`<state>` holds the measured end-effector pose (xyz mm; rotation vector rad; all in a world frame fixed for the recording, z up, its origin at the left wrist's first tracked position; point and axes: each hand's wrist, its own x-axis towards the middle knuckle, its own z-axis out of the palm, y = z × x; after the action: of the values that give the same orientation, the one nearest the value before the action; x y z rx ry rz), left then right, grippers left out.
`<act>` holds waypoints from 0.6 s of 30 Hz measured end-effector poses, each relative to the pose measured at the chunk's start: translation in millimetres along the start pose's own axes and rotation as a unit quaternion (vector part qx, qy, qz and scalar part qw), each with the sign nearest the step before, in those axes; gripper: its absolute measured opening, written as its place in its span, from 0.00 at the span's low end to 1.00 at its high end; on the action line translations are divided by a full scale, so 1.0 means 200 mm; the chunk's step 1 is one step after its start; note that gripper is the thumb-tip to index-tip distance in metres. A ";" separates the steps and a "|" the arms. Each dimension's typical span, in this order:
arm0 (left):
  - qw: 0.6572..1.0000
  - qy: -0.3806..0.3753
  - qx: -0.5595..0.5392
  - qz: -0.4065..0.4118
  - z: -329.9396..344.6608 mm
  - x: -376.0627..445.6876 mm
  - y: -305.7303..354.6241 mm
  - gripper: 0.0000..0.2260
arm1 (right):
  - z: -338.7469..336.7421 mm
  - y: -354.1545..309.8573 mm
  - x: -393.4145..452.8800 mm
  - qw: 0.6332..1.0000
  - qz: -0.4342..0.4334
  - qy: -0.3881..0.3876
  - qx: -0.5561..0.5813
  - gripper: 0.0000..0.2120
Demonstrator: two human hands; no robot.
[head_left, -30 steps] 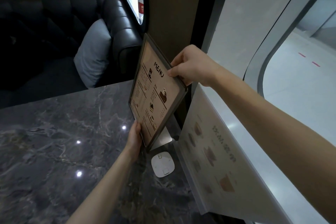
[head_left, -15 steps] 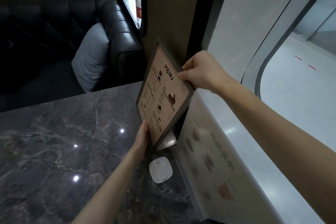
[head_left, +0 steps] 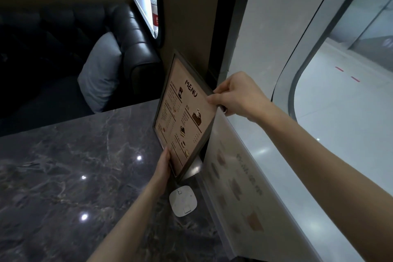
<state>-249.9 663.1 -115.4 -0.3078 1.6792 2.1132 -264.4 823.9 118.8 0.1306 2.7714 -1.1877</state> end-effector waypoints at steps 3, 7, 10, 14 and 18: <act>1.000 -0.005 -0.012 -0.012 0.01 -0.01 0.00 0.15 | 0.00 0.01 -0.01 1.000 0.004 0.008 0.006 0.07; 0.999 -0.019 -0.037 -0.032 0.04 -0.02 0.02 0.14 | -0.02 0.03 -0.02 1.000 0.007 0.014 0.007 0.08; 0.996 -0.024 -0.062 -0.054 0.05 -0.02 0.02 0.16 | -0.03 0.04 -0.02 1.000 0.006 0.015 0.010 0.08; 0.995 -0.018 -0.071 -0.062 0.06 -0.02 0.01 0.16 | -0.04 0.04 -0.02 1.000 0.005 0.011 0.019 0.07; 0.996 -0.011 -0.058 -0.066 0.05 -0.01 0.00 0.15 | -0.04 0.04 -0.03 1.000 0.006 0.010 0.025 0.07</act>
<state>-247.5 673.2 -112.0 -0.4155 1.4855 2.1114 -258.7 835.9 118.7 0.1644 2.7546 -1.2607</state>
